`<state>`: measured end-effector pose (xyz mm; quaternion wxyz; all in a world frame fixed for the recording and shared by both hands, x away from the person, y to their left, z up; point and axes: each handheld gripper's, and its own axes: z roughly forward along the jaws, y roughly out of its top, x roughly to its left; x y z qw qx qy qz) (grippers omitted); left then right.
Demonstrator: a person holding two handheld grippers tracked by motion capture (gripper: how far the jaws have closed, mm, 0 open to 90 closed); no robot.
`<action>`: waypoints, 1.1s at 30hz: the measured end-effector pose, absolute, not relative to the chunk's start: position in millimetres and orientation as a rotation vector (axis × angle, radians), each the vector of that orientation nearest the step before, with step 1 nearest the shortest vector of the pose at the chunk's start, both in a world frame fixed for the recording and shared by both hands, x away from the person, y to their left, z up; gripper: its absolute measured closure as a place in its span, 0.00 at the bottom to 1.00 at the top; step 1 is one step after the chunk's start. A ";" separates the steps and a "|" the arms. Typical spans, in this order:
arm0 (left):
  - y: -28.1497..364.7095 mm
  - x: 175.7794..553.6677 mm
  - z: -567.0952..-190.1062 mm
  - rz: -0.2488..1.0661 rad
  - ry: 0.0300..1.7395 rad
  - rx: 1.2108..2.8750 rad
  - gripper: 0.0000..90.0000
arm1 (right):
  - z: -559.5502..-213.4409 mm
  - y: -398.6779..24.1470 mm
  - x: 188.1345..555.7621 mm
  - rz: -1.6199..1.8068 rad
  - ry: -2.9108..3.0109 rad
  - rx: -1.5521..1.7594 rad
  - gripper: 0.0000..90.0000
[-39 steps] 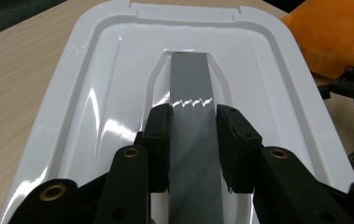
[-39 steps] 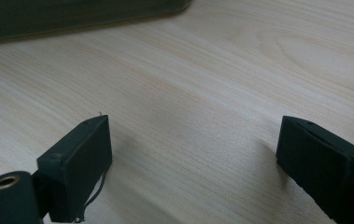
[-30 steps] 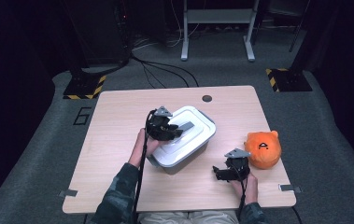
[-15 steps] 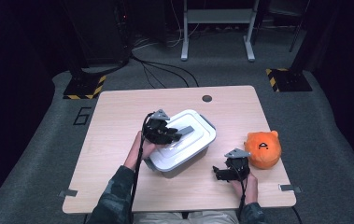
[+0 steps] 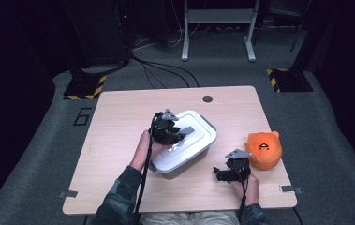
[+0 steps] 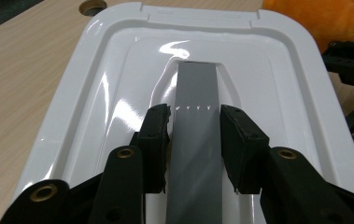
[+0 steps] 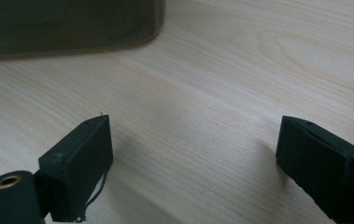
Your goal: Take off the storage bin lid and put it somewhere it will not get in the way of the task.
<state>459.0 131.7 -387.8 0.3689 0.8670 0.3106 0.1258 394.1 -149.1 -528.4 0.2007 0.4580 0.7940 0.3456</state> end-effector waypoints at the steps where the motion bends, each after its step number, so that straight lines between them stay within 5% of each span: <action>1: 131.3 458.9 -387.6 0.330 0.795 2.230 0.72 | -528.4 -149.1 394.2 0.966 2.219 1.278 0.11; 33: 149.4 448.4 -348.8 0.374 0.797 2.134 0.74 | -528.8 -148.4 394.6 0.963 2.227 1.271 0.09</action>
